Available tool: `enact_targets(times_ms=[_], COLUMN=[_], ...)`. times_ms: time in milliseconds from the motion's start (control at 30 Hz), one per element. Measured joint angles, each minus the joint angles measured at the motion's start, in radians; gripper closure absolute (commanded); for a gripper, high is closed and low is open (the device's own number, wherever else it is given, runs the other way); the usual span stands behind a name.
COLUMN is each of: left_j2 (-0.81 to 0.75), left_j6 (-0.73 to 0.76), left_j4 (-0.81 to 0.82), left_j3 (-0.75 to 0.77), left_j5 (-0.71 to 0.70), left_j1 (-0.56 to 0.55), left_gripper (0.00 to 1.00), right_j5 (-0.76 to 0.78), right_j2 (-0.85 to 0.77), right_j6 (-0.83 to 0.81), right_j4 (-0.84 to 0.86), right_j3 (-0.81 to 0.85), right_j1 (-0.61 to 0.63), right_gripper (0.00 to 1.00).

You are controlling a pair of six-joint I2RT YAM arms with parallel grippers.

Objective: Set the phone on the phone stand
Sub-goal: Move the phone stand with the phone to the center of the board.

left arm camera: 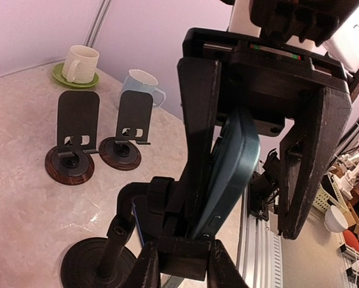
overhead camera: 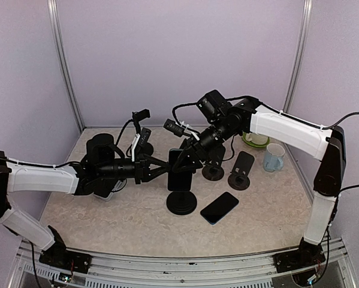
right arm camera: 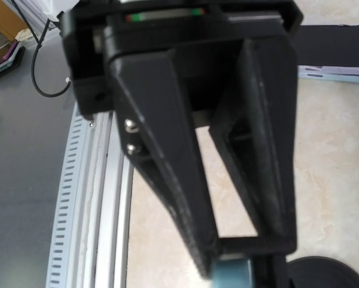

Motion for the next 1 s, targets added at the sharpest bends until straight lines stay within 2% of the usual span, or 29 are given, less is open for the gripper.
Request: enact_targets(times_ms=[100,467,1000], left_j2=[0.007,0.009,0.0], left_j6=[0.005,0.031,0.053], left_j4=[-0.005,-0.015,-0.021], left_j3=[0.009,0.018,0.011], left_j5=[0.005,-0.002,-0.013], left_j1=[0.001,0.001,-0.003], left_gripper=[1.0,1.0,1.0], right_j5=[-0.004,-0.008,-0.017], right_j2=[0.0,0.004,0.004], right_j6=[0.0,0.003,0.019], right_j4=[-0.001,-0.021,-0.022], right_j3=[0.0,0.019,0.025], right_j1=[-0.005,-0.008,-0.009], right_gripper=[0.46,0.39,0.38])
